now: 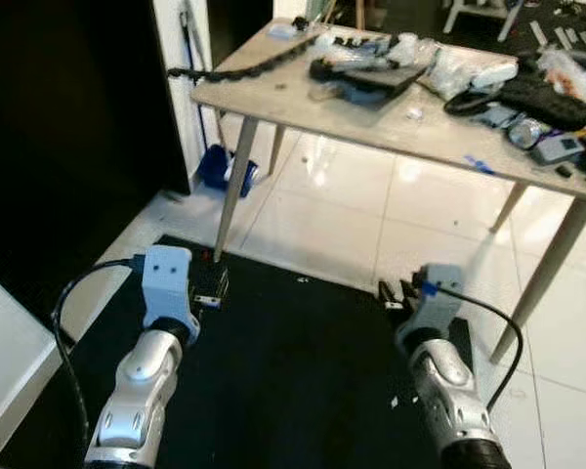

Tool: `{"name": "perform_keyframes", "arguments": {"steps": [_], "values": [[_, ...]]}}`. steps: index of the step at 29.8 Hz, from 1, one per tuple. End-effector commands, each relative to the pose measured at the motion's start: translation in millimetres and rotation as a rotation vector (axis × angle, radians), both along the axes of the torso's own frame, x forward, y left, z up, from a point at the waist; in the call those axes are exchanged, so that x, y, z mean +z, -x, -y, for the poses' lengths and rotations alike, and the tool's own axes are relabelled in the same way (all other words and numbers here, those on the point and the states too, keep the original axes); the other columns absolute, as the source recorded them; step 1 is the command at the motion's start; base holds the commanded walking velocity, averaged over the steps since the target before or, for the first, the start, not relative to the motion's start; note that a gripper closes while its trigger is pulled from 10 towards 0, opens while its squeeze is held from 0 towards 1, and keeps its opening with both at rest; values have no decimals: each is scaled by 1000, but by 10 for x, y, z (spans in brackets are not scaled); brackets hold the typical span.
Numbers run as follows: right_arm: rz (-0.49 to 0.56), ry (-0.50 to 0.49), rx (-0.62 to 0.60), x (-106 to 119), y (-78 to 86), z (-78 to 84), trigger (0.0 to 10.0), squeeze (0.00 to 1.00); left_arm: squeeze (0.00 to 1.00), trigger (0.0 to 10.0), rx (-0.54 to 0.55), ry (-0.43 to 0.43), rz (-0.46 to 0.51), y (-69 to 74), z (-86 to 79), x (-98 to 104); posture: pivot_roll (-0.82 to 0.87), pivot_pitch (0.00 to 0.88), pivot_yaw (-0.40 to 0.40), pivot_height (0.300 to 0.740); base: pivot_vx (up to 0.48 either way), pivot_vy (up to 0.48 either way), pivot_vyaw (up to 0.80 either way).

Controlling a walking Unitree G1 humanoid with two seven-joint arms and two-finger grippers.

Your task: Picking trash to rubbish bin

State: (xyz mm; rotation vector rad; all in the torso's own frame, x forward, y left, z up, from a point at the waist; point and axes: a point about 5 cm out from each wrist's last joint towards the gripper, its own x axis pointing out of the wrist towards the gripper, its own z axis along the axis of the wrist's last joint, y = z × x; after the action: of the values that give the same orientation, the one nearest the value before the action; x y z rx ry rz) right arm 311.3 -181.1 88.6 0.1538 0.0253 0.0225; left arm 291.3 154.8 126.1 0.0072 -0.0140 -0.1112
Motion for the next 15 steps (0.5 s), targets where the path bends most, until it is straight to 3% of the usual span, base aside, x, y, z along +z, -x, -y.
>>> {"name": "perform_keyframes", "arguments": {"steps": [1,15], "values": [[-10,-15,14,-32,16,-73,10000,0,0,10000,21,-2,-24,27,-60,-53,41,141,-11,740,315,0,0],[22,12,8,31,7,-55,10000,0,0,10000,18,0,-17,6,-41,-25,38,149,-10,740,316,0,0]]}}
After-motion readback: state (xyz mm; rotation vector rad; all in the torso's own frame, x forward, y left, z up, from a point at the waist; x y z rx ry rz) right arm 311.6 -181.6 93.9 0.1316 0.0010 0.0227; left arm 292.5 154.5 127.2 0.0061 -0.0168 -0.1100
